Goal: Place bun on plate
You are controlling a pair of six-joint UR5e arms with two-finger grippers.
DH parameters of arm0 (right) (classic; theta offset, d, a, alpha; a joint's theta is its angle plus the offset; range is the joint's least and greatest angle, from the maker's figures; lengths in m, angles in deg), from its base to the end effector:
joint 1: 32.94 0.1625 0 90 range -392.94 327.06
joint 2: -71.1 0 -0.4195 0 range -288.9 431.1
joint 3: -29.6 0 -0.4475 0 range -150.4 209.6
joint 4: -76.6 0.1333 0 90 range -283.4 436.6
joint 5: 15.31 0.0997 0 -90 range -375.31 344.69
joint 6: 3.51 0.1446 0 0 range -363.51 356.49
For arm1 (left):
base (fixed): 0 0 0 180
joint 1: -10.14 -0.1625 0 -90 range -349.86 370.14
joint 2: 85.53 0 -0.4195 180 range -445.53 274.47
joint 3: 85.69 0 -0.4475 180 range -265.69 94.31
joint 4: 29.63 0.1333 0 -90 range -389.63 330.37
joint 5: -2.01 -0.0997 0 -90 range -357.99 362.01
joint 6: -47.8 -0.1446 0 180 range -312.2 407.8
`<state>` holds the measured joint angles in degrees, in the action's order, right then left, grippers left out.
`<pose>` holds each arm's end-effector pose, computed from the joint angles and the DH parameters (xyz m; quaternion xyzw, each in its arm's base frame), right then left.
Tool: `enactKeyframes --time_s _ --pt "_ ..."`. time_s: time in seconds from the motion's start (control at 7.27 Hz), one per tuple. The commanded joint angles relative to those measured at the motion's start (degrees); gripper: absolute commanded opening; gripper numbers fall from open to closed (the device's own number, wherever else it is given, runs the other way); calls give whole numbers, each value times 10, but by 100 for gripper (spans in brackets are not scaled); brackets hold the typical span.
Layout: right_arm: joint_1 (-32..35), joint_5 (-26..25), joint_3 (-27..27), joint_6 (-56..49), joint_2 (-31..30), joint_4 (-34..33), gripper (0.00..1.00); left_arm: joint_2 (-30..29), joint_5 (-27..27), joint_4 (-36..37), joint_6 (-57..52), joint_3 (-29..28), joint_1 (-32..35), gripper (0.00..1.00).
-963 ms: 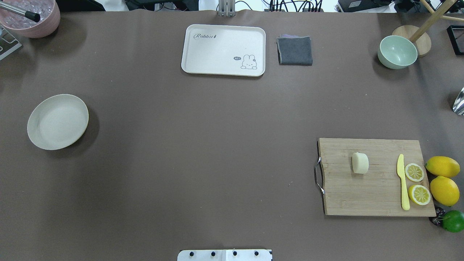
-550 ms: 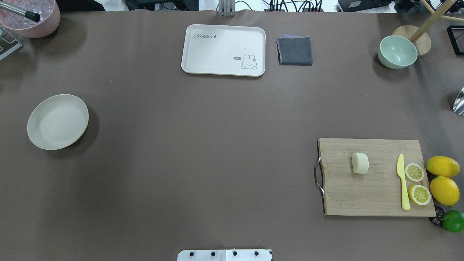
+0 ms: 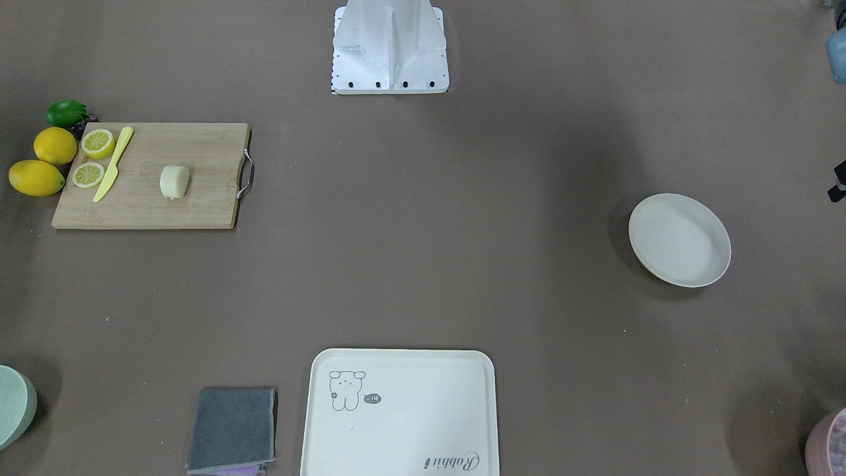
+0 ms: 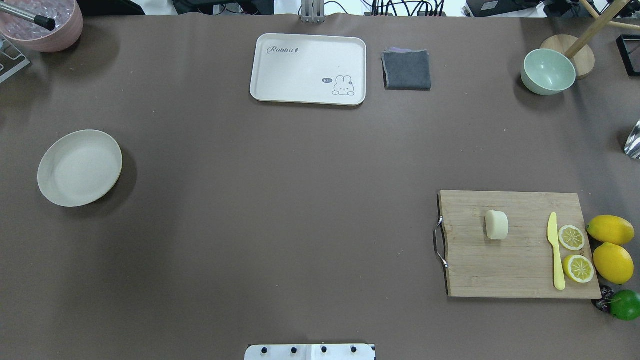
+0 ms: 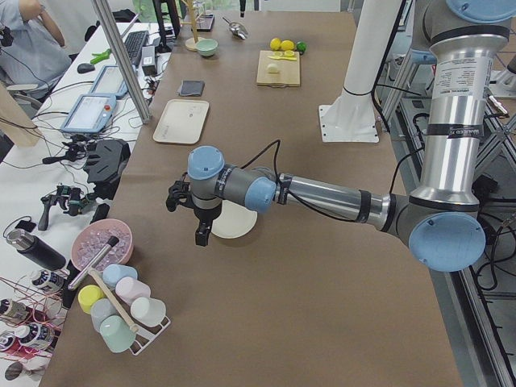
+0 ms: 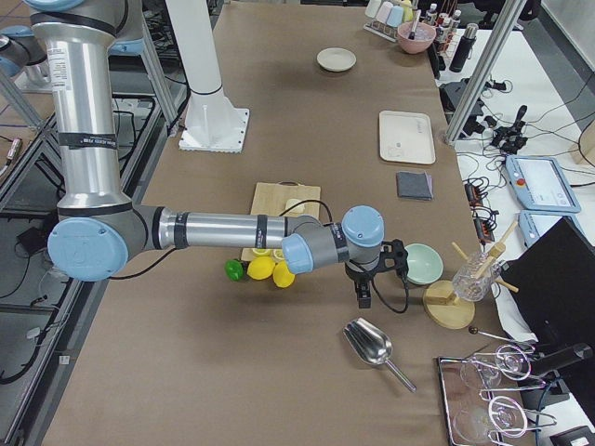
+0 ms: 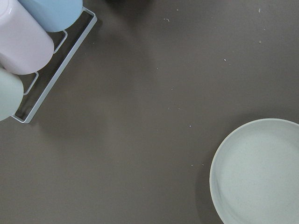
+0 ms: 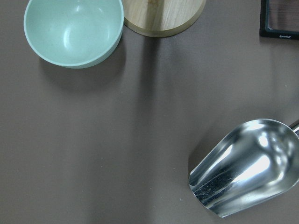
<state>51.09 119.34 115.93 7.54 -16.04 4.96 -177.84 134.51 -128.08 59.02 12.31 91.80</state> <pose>-0.0303 -0.5945 0.6558 0.0840 -0.3922 -0.0174 0.9159 0.0497 -0.5848 0.5705 0.0890 0.3782 0.0359 0.9207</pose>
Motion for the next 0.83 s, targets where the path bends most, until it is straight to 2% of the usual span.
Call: enactKeyframes --time_s 0.0,0.28,0.41,0.69 --pt "-4 -1 1 1 -1 0 100 -3 0 -32 75 -14 -25 98" --pt "-7 -2 0 1 0 0 100 -9 0 -53 160 -25 -74 98" --pt "-8 -1 0 1 0 -1 100 -9 0 -83 161 -50 -76 97" --pt "-8 -1 0 1 0 0 100 -37 1 -175 212 -135 -100 97"
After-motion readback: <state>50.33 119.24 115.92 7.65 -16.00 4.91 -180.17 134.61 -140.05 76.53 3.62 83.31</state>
